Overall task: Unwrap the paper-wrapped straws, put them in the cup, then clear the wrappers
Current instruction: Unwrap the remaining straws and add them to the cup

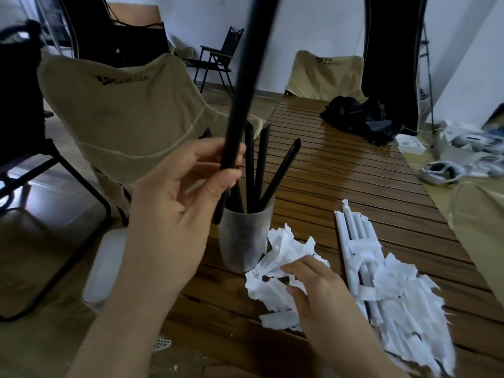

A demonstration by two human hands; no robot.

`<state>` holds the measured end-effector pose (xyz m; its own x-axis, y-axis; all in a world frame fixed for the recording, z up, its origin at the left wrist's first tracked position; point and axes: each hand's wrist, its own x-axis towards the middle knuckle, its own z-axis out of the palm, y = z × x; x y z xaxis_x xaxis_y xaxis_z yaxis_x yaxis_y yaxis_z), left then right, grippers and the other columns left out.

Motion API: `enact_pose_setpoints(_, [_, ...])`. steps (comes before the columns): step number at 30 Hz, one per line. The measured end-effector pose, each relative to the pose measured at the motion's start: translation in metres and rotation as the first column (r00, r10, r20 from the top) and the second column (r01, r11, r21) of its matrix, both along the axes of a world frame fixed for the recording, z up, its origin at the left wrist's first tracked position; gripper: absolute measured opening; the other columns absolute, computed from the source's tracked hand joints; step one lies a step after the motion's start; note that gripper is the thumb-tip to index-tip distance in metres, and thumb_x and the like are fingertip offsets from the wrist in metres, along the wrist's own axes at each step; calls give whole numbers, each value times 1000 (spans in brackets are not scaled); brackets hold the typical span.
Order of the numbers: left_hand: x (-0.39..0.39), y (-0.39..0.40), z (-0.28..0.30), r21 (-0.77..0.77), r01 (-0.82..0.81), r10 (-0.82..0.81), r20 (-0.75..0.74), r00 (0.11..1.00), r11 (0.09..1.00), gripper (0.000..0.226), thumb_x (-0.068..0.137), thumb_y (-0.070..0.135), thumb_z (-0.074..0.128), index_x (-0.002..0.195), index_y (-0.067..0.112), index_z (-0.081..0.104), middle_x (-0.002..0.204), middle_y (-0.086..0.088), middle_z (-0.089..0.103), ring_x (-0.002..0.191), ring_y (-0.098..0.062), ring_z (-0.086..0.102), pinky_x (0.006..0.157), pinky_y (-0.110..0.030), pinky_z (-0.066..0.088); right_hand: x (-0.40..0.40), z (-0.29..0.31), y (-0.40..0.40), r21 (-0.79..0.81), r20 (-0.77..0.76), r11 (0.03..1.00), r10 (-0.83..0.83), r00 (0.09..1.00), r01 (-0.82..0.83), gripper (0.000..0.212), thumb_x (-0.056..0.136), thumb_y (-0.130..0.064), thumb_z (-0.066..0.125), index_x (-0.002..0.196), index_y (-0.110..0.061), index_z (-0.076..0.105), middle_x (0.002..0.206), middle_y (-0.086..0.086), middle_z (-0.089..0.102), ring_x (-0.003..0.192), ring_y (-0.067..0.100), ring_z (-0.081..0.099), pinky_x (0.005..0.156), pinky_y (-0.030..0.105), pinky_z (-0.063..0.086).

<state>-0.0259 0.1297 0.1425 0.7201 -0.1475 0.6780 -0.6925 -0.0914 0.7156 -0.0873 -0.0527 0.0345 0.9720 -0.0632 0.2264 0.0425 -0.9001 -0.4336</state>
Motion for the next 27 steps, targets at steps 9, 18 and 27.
enact_pose_setpoints(9, [9, -29, -29, 205, -225, 233, -12, 972, 953, 24, 88, 27, 55, 111, 23, 56, 105, 11, 66, 100, -2, 64, 85, -15, 52, -24, -6, -61, -127, -200, 862, -507, 838, 491, 20, 87, -7, 51, 105, -17, 57, 96, -1, 54, 81, 15, 59, 63, 23, 48])
enact_pose_setpoints(18, [9, -40, -41, 321, -331, 343, 20, 939, 887, 64, 82, 21, 71, 135, 26, 37, 119, 17, 53, 108, -1, 53, 86, -9, 40, -23, -7, -53, -192, -315, 867, -499, 808, 460, 25, 84, -34, 63, 98, -20, 47, 90, -4, 60, 82, 15, 60, 68, 28, 52])
enact_pose_setpoints(27, [-7, -41, -39, 296, -445, 364, 290, 885, 846, 43, 83, 15, 65, 122, 10, 46, 111, 3, 45, 93, -4, 45, 80, -6, 39, -23, 6, -56, 212, -148, 796, -547, 824, 566, 8, 93, -10, 43, 91, -7, 36, 62, 8, 52, 51, 22, 49, 42, 28, 29])
